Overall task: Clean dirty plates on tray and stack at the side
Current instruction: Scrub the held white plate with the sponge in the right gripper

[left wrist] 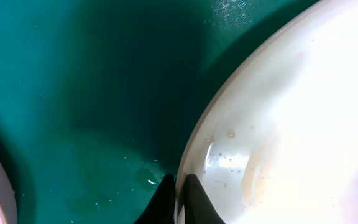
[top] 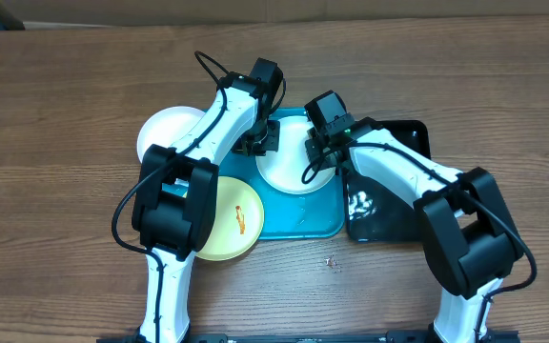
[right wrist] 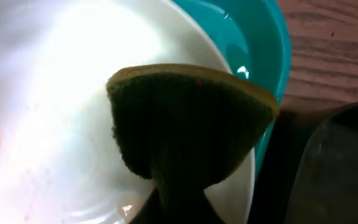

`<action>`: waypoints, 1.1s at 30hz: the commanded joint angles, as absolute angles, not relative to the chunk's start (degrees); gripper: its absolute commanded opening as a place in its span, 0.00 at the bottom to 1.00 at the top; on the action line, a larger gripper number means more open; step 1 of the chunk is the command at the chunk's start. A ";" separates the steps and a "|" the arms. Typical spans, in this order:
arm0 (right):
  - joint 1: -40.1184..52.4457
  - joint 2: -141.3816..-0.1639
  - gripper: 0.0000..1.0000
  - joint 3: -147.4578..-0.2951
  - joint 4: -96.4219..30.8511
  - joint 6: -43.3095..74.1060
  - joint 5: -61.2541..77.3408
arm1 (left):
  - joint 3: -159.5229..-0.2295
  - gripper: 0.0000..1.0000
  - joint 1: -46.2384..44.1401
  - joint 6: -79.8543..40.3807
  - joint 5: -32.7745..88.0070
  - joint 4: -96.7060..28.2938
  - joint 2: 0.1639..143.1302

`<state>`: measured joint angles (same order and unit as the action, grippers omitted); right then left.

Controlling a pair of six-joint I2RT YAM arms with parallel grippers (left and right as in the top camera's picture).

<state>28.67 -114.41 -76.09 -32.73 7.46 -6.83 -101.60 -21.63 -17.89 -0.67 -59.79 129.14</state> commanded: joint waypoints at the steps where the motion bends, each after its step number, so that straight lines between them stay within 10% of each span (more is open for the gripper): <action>1: 29.04 -114.08 0.27 -77.28 -31.99 7.03 -8.56 | -101.19 0.04 -21.67 -18.39 -0.16 -60.20 129.99; 3: 29.04 -114.08 0.49 -77.28 -32.25 7.03 -8.56 | -101.19 0.04 -21.67 -18.39 -0.16 -60.29 129.99; 6: 29.04 -114.08 0.51 -77.25 -33.06 7.05 -8.56 | -101.19 0.05 -21.67 -18.39 -0.16 -60.38 129.99; 15: 29.04 -114.89 0.11 -77.21 -33.26 7.05 -8.08 | -101.19 0.05 -21.67 -18.39 -0.16 -60.40 129.99; 33: 29.28 -119.70 0.11 -77.23 -31.86 7.49 14.28 | -101.19 0.04 -21.67 -18.39 -0.16 -61.04 129.99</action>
<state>28.51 -116.99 -77.14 -31.86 7.29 4.14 -101.60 -21.63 -18.04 -0.64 -60.40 129.14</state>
